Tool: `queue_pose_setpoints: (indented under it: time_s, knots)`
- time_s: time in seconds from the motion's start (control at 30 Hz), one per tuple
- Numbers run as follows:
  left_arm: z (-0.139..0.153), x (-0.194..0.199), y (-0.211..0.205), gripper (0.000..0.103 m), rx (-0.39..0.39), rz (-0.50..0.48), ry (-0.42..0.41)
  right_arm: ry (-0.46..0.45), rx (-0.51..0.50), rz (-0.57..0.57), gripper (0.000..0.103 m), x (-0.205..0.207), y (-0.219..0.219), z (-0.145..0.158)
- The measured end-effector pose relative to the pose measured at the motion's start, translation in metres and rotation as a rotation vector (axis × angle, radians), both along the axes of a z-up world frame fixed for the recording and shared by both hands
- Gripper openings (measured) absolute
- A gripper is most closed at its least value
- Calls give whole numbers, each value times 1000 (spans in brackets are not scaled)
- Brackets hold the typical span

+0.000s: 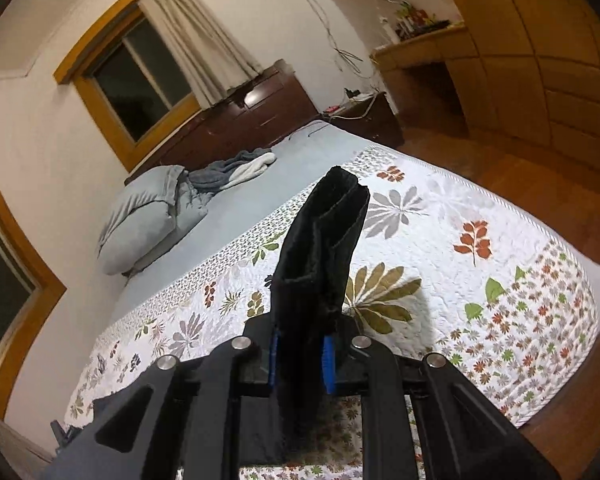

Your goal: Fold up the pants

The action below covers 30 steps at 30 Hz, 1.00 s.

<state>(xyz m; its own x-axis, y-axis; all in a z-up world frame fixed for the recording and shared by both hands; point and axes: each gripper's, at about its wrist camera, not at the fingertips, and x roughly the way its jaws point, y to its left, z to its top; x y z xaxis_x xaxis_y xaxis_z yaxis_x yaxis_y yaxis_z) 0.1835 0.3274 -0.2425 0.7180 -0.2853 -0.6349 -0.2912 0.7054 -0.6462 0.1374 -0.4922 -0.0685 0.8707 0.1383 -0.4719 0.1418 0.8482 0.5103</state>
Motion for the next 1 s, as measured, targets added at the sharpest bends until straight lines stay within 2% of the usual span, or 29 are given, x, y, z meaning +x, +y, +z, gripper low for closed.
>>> queue_pose_setpoints:
  time_s: [0.7, 1.0]
  knots:
    - [-5, 8, 0, 100, 10, 10, 16, -17, -193, 54, 16, 7, 47, 30]
    - [-4, 4, 2, 100, -3, 1, 7, -16, -221, 75, 16, 9, 62, 38]
